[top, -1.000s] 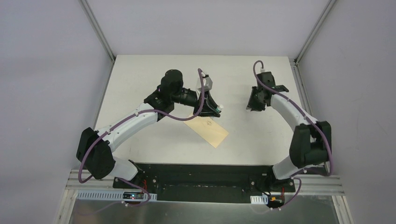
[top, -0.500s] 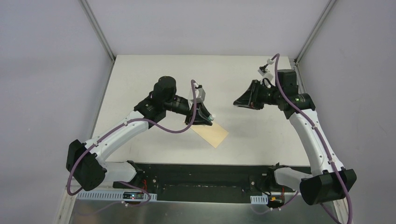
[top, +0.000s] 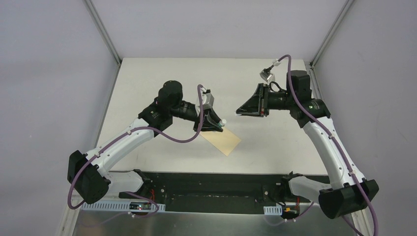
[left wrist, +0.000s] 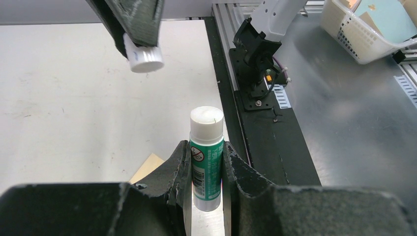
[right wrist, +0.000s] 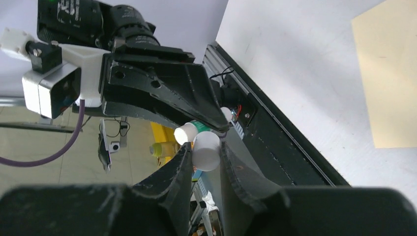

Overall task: Place the letter into the envelope and seal it
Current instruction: Close the solid glue cap on the solid glue.

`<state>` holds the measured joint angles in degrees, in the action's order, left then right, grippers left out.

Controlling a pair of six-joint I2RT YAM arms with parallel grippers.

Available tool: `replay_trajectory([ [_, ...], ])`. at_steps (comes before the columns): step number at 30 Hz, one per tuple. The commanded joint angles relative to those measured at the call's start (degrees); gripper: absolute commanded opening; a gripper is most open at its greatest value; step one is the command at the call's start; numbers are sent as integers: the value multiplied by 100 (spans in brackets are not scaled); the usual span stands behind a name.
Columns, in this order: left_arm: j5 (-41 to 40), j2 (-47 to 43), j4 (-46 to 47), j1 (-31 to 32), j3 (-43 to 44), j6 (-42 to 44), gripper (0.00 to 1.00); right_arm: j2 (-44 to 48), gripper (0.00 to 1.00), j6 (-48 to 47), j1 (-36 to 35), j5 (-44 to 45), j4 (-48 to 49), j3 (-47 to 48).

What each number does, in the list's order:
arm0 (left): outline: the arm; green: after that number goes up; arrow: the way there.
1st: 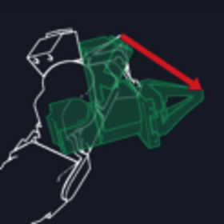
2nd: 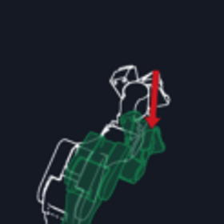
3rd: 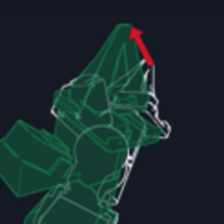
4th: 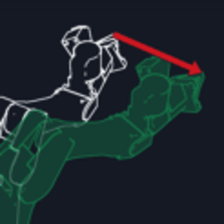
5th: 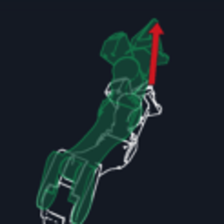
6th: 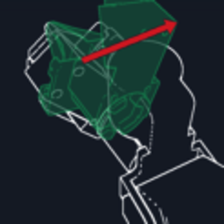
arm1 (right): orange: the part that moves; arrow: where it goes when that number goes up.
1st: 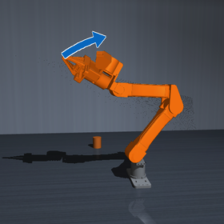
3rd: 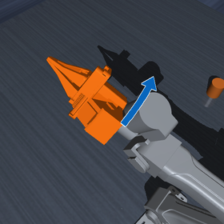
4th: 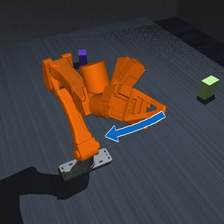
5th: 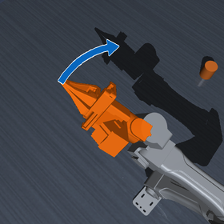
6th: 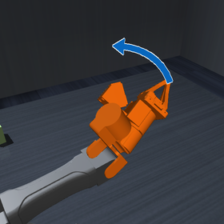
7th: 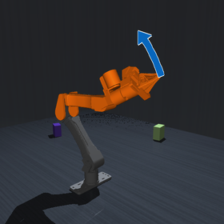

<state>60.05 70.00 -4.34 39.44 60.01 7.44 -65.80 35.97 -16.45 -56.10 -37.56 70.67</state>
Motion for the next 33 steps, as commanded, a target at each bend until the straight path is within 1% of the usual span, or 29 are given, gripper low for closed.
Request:
replay_trajectory([
  [1,194,-114,425,63,8,-38,0,-2,16,131,-314,-161,315,287],
  [9,221,-126,424,73,-37,-76,0,-29,16,316,-600,-165,531,293],
  [11,250,-134,586,73,-46,-99,0,-36,16,323,-666,-163,540,287],
  [19,330,-135,671,77,-26,-164,0,-70,16,436,-899,-164,711,234],
  [24,323,-118,671,90,-24,-164,0,-51,16,572,-963,-221,874,182],
  [33,286,-127,623,99,-24,-138,0,-38,16,586,-1033,-246,858,130],
])
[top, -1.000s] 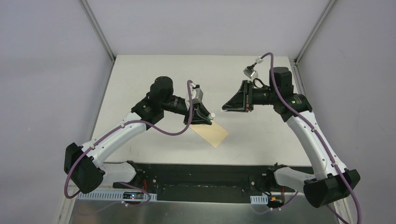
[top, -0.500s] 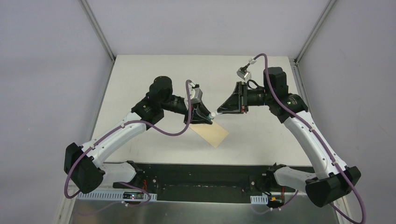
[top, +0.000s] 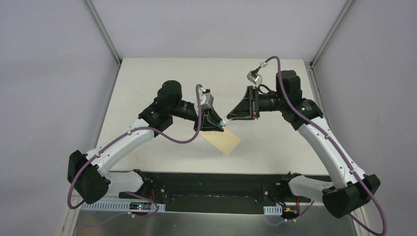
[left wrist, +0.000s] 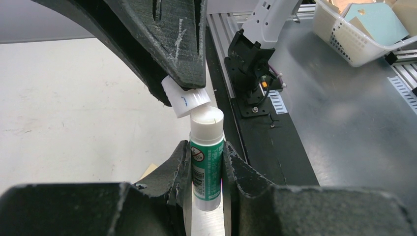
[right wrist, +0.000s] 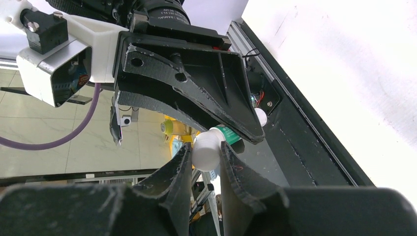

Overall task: Place the letter into the envelope and seal it
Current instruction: Close the solid glue cap on the solid glue.

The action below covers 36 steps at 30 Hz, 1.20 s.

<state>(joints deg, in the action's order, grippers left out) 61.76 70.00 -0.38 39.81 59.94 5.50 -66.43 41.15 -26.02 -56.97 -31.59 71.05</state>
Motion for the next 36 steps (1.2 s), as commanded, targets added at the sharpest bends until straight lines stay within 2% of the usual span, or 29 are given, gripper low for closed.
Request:
replay_trajectory([
  [1,110,-124,219,62,-10,57,0,25,16,61,-79,-160,254,90],
  [12,60,-86,67,61,62,83,0,50,15,-156,-157,-64,-39,178],
  [25,128,251,-970,68,541,125,0,-9,15,-763,-262,403,-913,531],
  [36,139,310,-1157,78,644,116,0,-45,14,-924,-351,520,-1089,575],
])
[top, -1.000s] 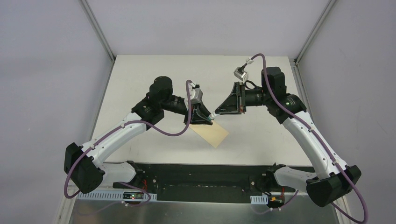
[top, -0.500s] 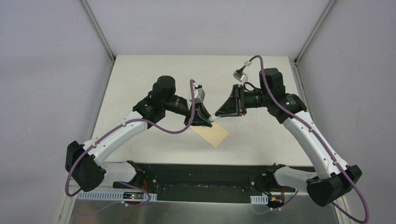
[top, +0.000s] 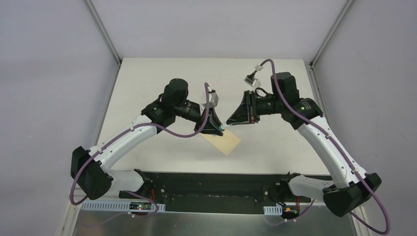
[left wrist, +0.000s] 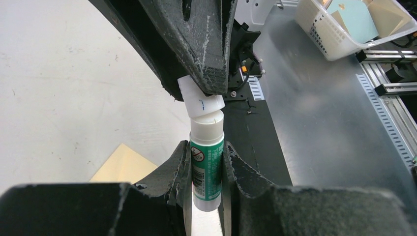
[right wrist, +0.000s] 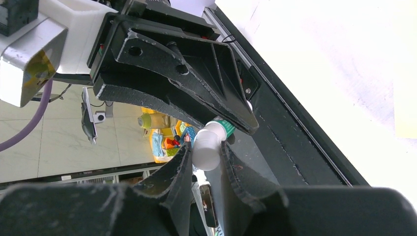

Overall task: Place the letter into the envelope and seal it
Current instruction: Close the solid glue cap on the solid glue.

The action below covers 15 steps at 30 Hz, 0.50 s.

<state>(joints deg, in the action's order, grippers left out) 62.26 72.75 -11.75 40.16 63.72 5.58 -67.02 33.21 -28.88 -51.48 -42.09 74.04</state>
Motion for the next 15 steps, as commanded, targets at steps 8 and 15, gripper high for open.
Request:
replay_trajectory([
  [8,186,227,-412,53,508,83,0,-46,14,-294,-151,116,-251,393],
  [15,340,391,-743,62,701,79,0,-97,14,-454,-219,244,-458,474],
])
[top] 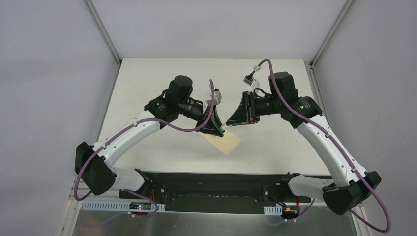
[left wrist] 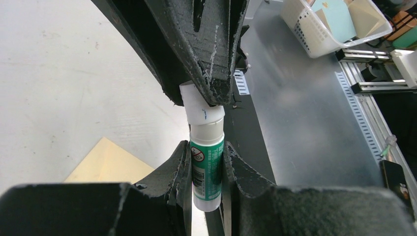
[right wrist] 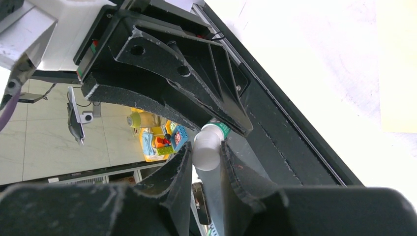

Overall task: Place the letter into the envelope and seal it
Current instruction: Close the solid glue cap on the solid glue.

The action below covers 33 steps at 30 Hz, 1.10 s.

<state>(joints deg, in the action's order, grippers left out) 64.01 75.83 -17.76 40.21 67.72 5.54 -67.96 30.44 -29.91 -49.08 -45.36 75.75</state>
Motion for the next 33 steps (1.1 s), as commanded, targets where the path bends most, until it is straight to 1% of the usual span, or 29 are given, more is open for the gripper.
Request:
replay_trajectory([
  [1,199,107,-171,58,317,80,0,-5,14,-207,-131,24,-169,331],
  [12,384,345,-575,92,502,104,0,-97,13,-440,-260,247,-493,441],
  [19,386,439,-671,108,590,81,0,-204,13,-648,-397,498,-772,558],
  [33,503,355,-163,108,568,-402,0,-487,12,-854,-843,1194,-1142,687],
])
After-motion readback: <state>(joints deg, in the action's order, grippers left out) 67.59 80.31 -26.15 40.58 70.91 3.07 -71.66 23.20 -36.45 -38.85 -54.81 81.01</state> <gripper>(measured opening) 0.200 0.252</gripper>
